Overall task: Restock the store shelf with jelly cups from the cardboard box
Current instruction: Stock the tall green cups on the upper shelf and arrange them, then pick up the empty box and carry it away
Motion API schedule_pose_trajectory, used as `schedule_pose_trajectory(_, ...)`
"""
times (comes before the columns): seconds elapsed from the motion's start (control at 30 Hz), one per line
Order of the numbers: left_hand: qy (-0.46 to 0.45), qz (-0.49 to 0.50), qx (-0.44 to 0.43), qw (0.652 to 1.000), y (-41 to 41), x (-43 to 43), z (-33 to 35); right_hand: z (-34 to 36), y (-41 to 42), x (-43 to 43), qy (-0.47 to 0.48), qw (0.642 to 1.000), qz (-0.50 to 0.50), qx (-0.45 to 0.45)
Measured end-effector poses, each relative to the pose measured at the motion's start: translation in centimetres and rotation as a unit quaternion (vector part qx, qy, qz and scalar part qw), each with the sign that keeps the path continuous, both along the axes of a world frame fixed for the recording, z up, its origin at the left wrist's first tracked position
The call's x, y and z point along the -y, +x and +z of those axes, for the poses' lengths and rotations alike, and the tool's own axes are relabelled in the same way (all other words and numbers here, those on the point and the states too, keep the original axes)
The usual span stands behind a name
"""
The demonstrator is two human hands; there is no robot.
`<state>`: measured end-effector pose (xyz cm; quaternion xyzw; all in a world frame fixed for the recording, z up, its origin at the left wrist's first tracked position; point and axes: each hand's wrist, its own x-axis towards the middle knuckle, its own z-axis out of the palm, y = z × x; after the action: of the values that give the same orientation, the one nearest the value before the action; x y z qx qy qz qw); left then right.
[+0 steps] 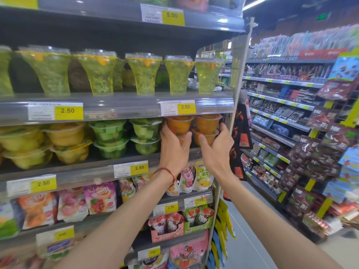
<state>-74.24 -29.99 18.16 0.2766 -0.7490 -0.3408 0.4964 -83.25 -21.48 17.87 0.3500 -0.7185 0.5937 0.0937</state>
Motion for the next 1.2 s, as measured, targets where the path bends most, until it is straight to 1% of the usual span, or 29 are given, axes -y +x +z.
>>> schedule_pose_trajectory(0.17, -0.02, -0.037, -0.006, 0.999, 3.7, -2.6, -1.3, -1.2, 4.7, -1.6, 0.014, 1.0, -0.003, 0.012)
schedule_pose_trajectory(0.27, 0.0, -0.051, -0.009, 0.999, 6.7, -3.6, -2.5, -2.4, 8.0, -2.1, 0.042, 0.999, -0.01, 0.014)
schedule_pose_trajectory(0.37, 0.026, -0.065, -0.009, 0.997, 10.7, -4.2, -4.4, -4.4, 11.4, -2.8, 0.05, 0.997, 0.025, 0.044)
schedule_pose_trajectory(0.5, 0.035, -0.04, 0.032, 0.998, 17.0, -4.5, -7.8, -7.8, 16.2, -3.4, 0.083, 0.994, 0.063, 0.042)
schedule_pose_trajectory(0.57, 0.057, -0.023, 0.053, 0.997, 19.9, -5.0, -9.6, -9.2, 18.3, -3.8, 0.101, 0.989, 0.093, 0.058)
schedule_pose_trajectory(0.67, 0.099, 0.016, 0.082, 0.992, 24.9, -6.4, -12.5, -11.3, 22.2, -4.7, 0.137, 0.978, 0.145, 0.059)
schedule_pose_trajectory(0.8, 0.138, 0.089, 0.108, 0.98, 31.4, -9.0, -16.4, -14.7, 27.2, -6.0, 0.169, 0.947, 0.255, 0.094)
schedule_pose_trajectory(0.93, 0.186, 0.16, 0.124, 0.961, 37.4, -12.6, -20.6, -18.6, 31.1, -7.8, 0.199, 0.917, 0.332, 0.098)
schedule_pose_trajectory(1.03, 0.227, 0.221, 0.119, 0.941, 41.8, -16.5, -23.4, -21.8, 34.2, -9.8, 0.235, 0.882, 0.39, 0.118)
schedule_pose_trajectory(1.17, 0.293, 0.291, 0.144, 0.899, 48.0, -21.3, -26.3, -25.4, 38.1, -12.3, 0.306, 0.816, 0.463, 0.162)
schedule_pose_trajectory(1.2, 0.303, 0.301, 0.146, 0.892, 49.2, -22.3, -27.0, -26.0, 38.8, -12.8, 0.315, 0.806, 0.471, 0.173)
